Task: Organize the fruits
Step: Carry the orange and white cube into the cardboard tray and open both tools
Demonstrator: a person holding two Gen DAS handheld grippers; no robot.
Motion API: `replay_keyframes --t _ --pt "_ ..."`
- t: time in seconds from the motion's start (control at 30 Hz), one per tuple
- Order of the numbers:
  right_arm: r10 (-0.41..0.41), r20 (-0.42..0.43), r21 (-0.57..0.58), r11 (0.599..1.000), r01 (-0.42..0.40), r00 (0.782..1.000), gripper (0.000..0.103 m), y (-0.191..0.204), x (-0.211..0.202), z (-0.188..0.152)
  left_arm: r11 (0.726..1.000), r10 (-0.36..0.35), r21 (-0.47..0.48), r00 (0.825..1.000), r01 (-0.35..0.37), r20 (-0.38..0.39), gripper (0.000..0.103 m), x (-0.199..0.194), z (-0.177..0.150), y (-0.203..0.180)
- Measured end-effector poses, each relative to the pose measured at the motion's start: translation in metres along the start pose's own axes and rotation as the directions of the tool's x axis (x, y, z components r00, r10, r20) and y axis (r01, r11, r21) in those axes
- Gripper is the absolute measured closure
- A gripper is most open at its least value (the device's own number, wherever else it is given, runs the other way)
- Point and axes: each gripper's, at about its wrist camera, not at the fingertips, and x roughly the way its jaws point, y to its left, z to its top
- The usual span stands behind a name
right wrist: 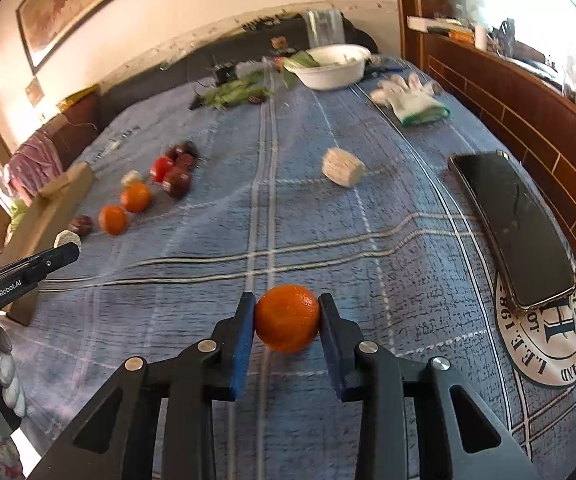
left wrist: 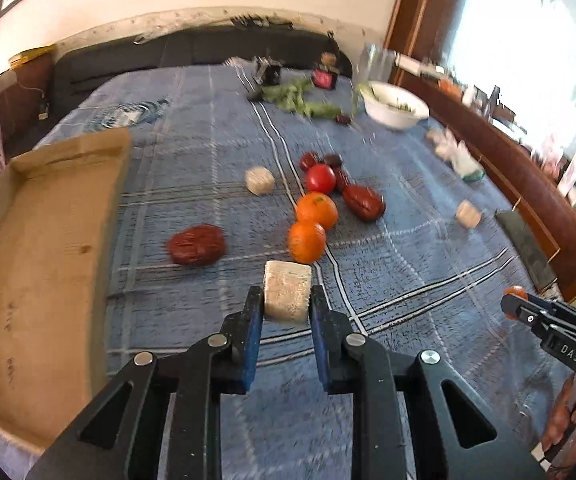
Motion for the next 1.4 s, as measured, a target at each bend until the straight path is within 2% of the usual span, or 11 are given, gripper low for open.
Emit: replay_keyframes --t 0.2,0.3,0.4,0.5,0.63,0.73,0.83,1.07,1.27,1.33,1.4 --pt "0.101 0.048 -0.112 0.989 -0.095 0.994 0.069 0.055 -0.025 0.021 0.994 -0.052 -0.093 0.996 0.059 0.072 0.081 -0.053 0.009 0.040" --pt "0.195 0.055 -0.189 0.965 -0.181 0.979 0.069 0.098 -0.034 0.040 0.994 -0.008 -0.109 0.995 0.018 0.098 0.081 -0.078 0.021 0.068" --pt "0.305 0.065 -0.268 0.923 -0.278 0.950 0.069 0.146 -0.044 0.060 0.991 0.093 -0.103 0.989 -0.082 0.114 0.081 -0.097 0.035 0.095" --pt "0.423 0.045 -0.301 0.870 -0.391 0.905 0.069 0.195 -0.044 0.083 0.975 0.206 -0.107 0.971 -0.194 0.122 0.081 -0.103 0.055 0.127" --pt "0.513 -0.057 -0.295 0.811 -0.505 0.857 0.069 0.266 -0.011 0.116 0.957 0.262 -0.144 0.963 -0.250 0.069 0.081 -0.085 0.080 0.173" --pt "0.463 -0.100 -0.334 0.818 -0.468 0.881 0.068 0.311 0.034 0.119 0.938 0.300 -0.186 0.954 -0.293 0.012 0.081 -0.060 0.090 0.206" --pt "0.398 -0.142 -0.362 0.831 -0.422 0.906 0.068 0.338 0.082 0.106 0.923 0.281 -0.261 0.958 -0.284 -0.047 0.081 -0.032 0.085 0.238" --pt "0.309 -0.250 -0.347 0.856 -0.383 0.918 0.068 0.352 0.166 0.085 0.903 0.227 -0.337 0.962 -0.265 -0.150 0.081 0.019 0.066 0.270" --pt "0.268 -0.230 -0.401 0.850 -0.342 0.935 0.067 0.365 0.177 0.080 0.909 0.202 -0.335 0.965 -0.248 -0.167 0.080 0.033 0.066 0.271" --pt "0.260 -0.223 -0.420 0.844 -0.333 0.940 0.067 0.368 0.177 0.079 0.912 0.193 -0.333 0.967 -0.240 -0.166 0.075 0.033 0.066 0.270" --pt "0.255 -0.210 -0.435 0.840 -0.324 0.944 0.066 0.370 0.176 0.080 0.911 0.186 -0.342 0.969 -0.232 -0.161 0.060 0.032 0.066 0.270"
